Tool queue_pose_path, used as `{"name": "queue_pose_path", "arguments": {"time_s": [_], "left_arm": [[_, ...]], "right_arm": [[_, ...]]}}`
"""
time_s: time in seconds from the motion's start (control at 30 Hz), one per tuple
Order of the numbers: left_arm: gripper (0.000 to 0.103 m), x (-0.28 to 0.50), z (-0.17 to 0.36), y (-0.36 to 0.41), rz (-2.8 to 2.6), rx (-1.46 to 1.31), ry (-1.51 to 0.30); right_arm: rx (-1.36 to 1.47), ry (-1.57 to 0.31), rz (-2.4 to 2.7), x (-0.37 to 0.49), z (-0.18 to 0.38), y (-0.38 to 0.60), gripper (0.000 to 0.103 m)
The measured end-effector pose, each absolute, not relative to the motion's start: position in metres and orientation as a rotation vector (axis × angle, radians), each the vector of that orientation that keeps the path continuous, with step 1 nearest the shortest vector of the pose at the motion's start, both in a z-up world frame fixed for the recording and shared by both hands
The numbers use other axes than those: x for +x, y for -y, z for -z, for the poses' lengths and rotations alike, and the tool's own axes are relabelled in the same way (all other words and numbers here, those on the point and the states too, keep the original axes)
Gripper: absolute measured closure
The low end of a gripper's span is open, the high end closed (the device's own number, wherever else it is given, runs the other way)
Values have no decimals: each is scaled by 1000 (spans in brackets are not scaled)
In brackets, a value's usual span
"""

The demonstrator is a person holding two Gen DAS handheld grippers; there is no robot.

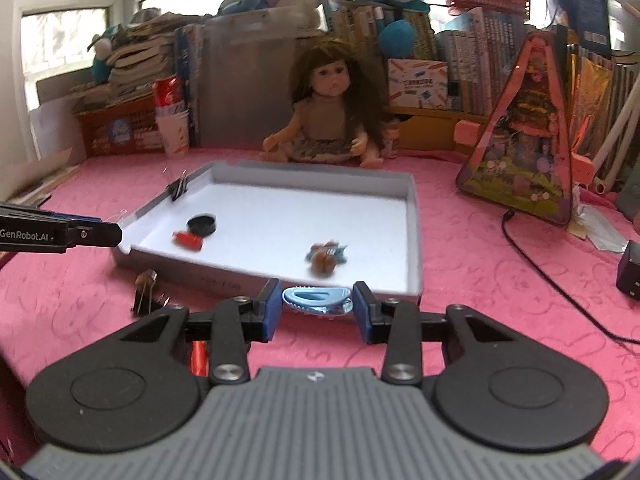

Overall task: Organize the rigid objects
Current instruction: 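Grasp the clear dome with the left gripper while the right lifts the blue clip, then carry the dome with the left gripper into the tray while the right releases the clip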

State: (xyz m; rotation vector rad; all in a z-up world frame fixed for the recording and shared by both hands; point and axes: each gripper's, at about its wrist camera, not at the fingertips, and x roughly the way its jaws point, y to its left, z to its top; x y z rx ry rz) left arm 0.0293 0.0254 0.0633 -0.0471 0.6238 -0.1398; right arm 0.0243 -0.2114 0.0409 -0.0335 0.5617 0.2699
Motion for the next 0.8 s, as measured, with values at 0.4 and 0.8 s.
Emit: {"name": "queue_pose_path", "arguments": {"time_s": [0.4, 0.8], "left_arm": [[77, 82, -81, -16, 147, -43, -603], [77, 153, -66, -11, 120, -50, -706]], "right_arm": [[67, -622, -228, 82, -54, 212, 59], [190, -772, -205, 152, -45, 211, 59]]}}
